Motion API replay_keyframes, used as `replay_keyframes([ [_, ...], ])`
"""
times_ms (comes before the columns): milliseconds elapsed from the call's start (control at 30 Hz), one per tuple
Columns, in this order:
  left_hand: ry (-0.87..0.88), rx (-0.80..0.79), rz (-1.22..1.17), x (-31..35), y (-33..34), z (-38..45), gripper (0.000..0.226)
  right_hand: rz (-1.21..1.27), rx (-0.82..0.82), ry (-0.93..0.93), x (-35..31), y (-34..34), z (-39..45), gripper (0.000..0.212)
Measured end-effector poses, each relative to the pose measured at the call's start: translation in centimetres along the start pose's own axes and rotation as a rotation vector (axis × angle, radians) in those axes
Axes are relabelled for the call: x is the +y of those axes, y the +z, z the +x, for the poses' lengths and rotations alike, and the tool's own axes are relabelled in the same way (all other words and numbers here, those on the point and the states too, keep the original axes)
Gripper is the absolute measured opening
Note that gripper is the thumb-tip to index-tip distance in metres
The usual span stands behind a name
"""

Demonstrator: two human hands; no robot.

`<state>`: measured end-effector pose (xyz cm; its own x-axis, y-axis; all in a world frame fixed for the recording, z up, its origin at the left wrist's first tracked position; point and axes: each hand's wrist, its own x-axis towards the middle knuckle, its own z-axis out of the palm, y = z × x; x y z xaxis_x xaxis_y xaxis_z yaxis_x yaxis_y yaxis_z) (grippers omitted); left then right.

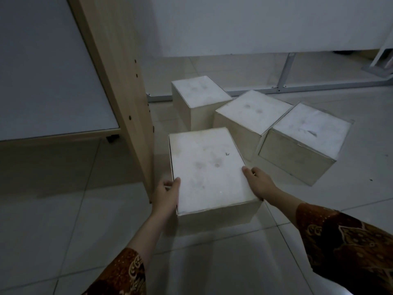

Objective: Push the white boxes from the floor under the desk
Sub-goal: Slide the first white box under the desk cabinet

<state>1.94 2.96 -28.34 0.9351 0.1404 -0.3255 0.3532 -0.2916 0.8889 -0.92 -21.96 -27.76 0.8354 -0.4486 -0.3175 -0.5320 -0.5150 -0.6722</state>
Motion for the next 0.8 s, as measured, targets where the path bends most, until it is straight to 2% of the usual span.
replay_keyframes([
  [100, -0.059, -0.014, -0.122, 0.7, 1.3, 0.7, 0.03, 0.154, -0.039, 0.043, -1.0, 0.2, 1.2, 0.026],
  [167, -0.069, -0.045, -0.152, 0.6, 1.9, 1.5, 0.042, 0.232, -0.039, 0.047, -1.5, 0.4, 2.1, 0.024],
  [233, -0.087, -0.097, -0.18, 0.3, 2.4, 2.0, 0.052, 0.296, -0.091, 0.038, -1.5, 0.6, 2.4, 0.038],
  [300, -0.105, -0.153, -0.226, 0.3, 2.4, 1.9, 0.056, 0.35, -0.222, 0.073, -1.3, 0.6, 2.4, 0.059],
  [333, -0.099, -0.173, -0.236, 0.3, 2.4, 1.8, 0.053, 0.359, -0.277, 0.078, -1.1, 0.5, 2.3, 0.056],
  [400, -0.067, -0.191, -0.245, 0.7, 2.2, 1.3, 0.048, 0.367, -0.337, 0.061, -1.1, 0.2, 2.1, 0.035],
  [467, -0.065, -0.205, -0.256, 0.8, 1.9, 0.8, 0.047, 0.374, -0.333, 0.06, -1.2, 0.0, 1.5, 0.032],
  [633, -0.064, -0.247, -0.219, 0.3, 1.0, -1.0, 0.05, 0.416, -0.341, 0.102, -0.8, -0.1, -1.2, 0.048],
  [800, -0.081, -0.299, -0.205, -0.3, -0.4, -4.3, 0.049, 0.42, -0.344, 0.131, -0.3, -0.6, -5.2, 0.051],
])
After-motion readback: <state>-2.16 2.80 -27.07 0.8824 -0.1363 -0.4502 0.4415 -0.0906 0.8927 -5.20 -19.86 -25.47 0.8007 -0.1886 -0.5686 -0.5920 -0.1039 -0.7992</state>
